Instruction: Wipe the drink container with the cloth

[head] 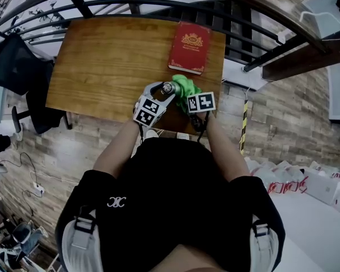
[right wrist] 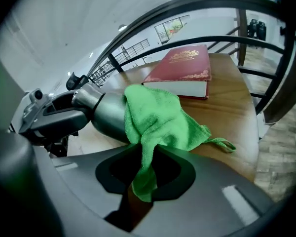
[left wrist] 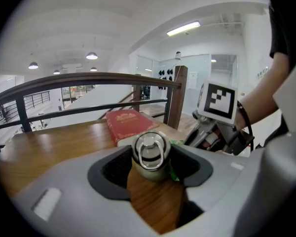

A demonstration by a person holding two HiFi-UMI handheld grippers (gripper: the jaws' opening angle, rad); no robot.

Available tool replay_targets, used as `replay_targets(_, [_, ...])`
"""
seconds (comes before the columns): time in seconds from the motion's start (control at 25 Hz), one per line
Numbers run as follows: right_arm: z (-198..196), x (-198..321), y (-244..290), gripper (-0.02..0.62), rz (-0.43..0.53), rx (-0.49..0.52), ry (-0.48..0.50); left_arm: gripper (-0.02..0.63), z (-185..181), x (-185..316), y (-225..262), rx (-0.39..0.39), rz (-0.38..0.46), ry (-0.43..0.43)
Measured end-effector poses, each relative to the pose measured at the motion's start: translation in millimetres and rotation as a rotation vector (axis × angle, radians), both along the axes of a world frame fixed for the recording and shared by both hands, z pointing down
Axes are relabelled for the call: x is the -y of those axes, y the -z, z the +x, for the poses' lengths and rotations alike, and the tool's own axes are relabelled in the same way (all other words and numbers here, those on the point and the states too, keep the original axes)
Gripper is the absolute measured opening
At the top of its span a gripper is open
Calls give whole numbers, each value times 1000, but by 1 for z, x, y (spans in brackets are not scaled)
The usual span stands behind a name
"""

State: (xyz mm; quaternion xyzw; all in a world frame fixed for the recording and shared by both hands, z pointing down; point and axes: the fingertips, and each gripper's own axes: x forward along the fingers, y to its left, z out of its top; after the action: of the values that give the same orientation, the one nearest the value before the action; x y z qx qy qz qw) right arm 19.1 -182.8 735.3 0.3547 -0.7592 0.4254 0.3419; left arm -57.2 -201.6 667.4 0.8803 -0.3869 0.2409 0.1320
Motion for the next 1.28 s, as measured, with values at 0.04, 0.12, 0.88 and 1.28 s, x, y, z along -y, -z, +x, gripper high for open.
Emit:
replay_targets(0.04, [4,4,-1,61,8,-24,-20,296,1,-1,2,-1,-6,-3])
replay_targets(0.12, [10,13,0,61,32,-67,-69,296,5,-3,7,-6,-19,-12])
replay_targets(0.88, [63,32,165,60,635,73,-203,296,25,3,10,63,20,-38])
replay_targets(1.28, [82,18,228,60,796,83,-269,296,43,9,10,108,57,-37])
